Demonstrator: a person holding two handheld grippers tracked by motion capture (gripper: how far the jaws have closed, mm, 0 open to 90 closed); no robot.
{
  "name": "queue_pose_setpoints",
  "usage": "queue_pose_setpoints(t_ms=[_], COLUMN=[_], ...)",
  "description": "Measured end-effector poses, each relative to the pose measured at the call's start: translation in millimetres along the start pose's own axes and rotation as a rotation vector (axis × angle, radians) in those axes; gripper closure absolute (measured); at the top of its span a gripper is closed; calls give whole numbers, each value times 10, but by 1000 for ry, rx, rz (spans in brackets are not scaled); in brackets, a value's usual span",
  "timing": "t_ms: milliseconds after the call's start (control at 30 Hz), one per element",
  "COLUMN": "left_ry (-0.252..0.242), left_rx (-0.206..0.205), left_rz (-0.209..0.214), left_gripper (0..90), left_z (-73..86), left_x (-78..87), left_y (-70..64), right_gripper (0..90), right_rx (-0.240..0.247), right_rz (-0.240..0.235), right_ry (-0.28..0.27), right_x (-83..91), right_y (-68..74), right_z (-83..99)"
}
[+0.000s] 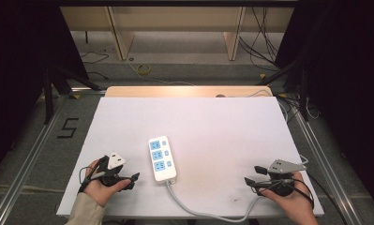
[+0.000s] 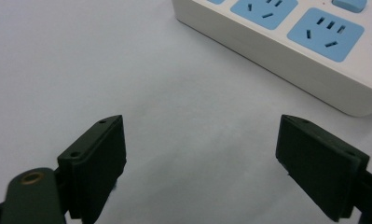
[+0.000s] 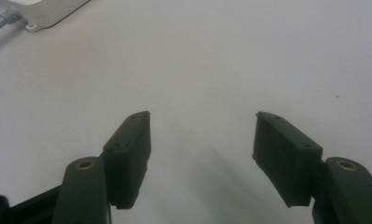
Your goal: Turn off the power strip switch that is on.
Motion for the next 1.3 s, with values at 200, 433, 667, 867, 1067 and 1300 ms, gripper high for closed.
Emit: queue_pose_setpoints(t_ms=[200,433,667,867,1067,1300], left_ry=[4,-16,-15,7,24,33], left_rx=[0,2,-18,-1,15,31], left_rz=[-13,-44,-30,-45,-40,-46], left_gripper=[160,370,772,896,897,898], left_z=[7,-44,-90,-103,-96,-110], left_x=[-15,24,92,126,128,136], left_y=[10,54,59,49,36,45], right_gripper=[376,377,377,378,378,378], right_rx=[-3,0,1,3,-1,0], right_rz=[0,-2,0,-1,-4,-3], right_ry=[-1,-3,-5,-3,-7,-4], right_x=[3,-2,-1,1,0,2], right_y=[1,1,-4,1,10,10], right_z=[-1,-7,-7,-10,-18,-17])
Point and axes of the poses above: each handheld gripper's, and its own axes: x roughly backward along the jaws, z roughly out of its underside, y roughly to its left, the point moved 9 cm from there along -x, roughly forward along the jaws, and after that the axes turned 15 degrees about x, right-handed, at the moved point
